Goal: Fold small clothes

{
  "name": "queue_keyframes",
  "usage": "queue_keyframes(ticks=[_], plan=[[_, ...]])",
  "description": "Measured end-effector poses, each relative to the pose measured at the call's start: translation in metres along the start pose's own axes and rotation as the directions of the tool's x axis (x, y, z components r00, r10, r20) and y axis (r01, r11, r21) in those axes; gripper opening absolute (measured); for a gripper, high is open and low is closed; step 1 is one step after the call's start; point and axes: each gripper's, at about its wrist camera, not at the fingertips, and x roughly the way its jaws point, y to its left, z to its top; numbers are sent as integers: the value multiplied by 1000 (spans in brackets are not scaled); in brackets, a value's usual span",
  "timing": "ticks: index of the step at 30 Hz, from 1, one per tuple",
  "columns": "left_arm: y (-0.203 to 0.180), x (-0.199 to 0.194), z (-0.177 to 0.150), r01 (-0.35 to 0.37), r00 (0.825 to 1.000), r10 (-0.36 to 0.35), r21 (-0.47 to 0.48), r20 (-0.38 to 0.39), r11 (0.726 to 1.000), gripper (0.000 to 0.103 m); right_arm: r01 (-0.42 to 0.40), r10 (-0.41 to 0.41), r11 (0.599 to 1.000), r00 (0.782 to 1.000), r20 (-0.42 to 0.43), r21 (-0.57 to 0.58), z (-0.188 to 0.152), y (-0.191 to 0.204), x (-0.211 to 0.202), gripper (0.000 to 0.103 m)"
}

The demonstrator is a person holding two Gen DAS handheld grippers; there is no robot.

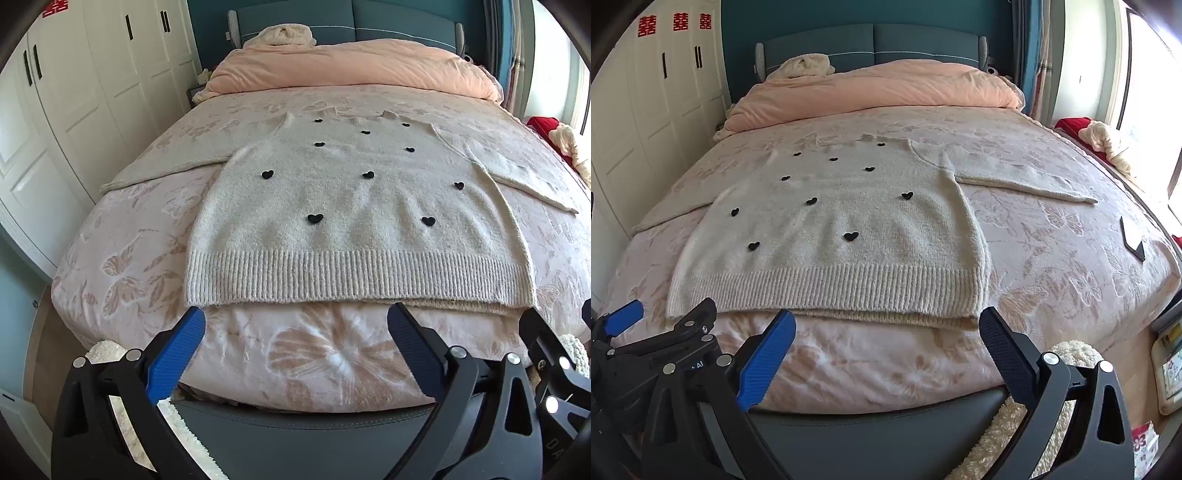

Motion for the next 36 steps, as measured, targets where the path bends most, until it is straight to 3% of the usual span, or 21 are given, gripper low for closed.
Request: queue_keyframes(ticks=[4, 36], plan=[[-1, 0, -1, 5, 1000, -5, -7, -3, 1000, 97, -10, 9, 1000, 1000, 26, 19, -1, -1, -3, 98], [5, -3, -1, -2, 1000, 2, -6, -3, 1000, 97, -30, 30, 999, 1000, -8, 31, -3, 0, -2, 98]])
